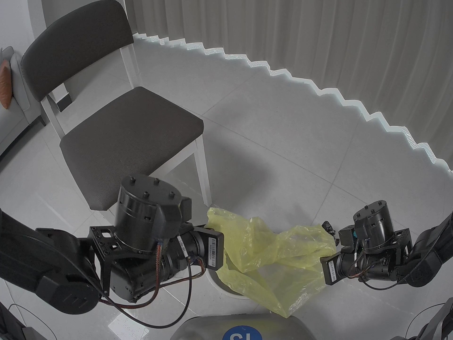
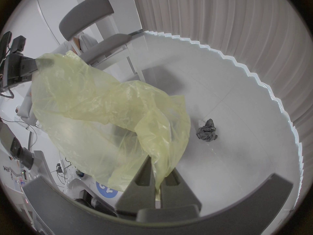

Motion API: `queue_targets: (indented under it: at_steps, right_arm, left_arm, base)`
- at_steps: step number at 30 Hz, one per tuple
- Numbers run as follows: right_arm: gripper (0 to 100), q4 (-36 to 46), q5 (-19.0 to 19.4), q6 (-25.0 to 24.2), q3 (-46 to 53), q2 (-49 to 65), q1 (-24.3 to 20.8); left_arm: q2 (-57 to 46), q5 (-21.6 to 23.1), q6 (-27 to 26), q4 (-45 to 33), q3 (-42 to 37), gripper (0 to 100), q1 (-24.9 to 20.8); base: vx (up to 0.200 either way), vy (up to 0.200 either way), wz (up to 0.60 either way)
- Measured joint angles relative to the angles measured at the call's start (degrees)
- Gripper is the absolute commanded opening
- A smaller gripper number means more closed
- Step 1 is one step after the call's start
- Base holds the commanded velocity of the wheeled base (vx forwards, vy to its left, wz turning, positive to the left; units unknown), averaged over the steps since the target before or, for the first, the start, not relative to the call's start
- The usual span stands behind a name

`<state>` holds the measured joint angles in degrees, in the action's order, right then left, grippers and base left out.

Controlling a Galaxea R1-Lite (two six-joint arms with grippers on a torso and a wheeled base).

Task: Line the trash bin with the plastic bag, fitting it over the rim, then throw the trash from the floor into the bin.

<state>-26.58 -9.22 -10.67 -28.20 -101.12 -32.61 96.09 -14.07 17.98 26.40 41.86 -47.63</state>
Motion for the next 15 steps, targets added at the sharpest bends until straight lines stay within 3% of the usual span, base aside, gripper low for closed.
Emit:
queue_targets:
  at_steps: [15]
  right_arm:
    - [0,-0.30,0.49,0.13,-0.41,-4.33,0.61]
  left_arm:
    - [3.00,2.39,1.52,0.41,-2.21,0,1.49]
  base:
    - [0.000,0.000,0.00]
